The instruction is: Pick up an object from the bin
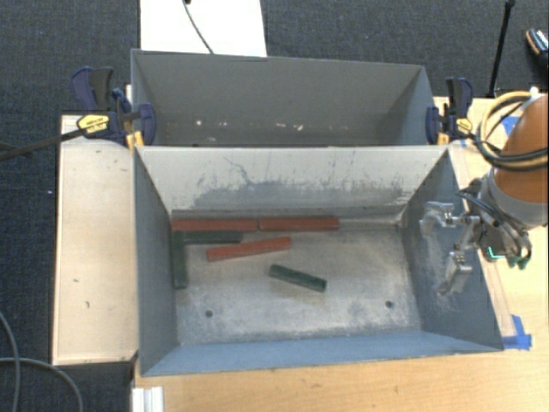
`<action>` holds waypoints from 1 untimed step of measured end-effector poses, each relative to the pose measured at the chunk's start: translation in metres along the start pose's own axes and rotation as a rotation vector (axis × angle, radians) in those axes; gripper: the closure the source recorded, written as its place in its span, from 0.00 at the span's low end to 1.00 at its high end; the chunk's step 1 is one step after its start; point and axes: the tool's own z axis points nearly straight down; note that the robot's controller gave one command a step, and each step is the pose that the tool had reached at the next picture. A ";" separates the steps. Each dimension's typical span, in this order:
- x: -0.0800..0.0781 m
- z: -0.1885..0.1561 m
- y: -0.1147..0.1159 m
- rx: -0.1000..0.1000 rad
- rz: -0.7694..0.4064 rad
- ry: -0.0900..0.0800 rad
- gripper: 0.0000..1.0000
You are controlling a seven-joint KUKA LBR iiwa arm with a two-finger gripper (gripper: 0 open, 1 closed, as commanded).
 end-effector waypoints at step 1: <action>-0.023 0.144 -0.007 -0.005 -0.655 -0.006 0.00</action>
Offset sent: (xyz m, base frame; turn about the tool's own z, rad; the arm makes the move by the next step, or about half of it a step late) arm 0.0212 -0.0112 -0.1437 -0.6564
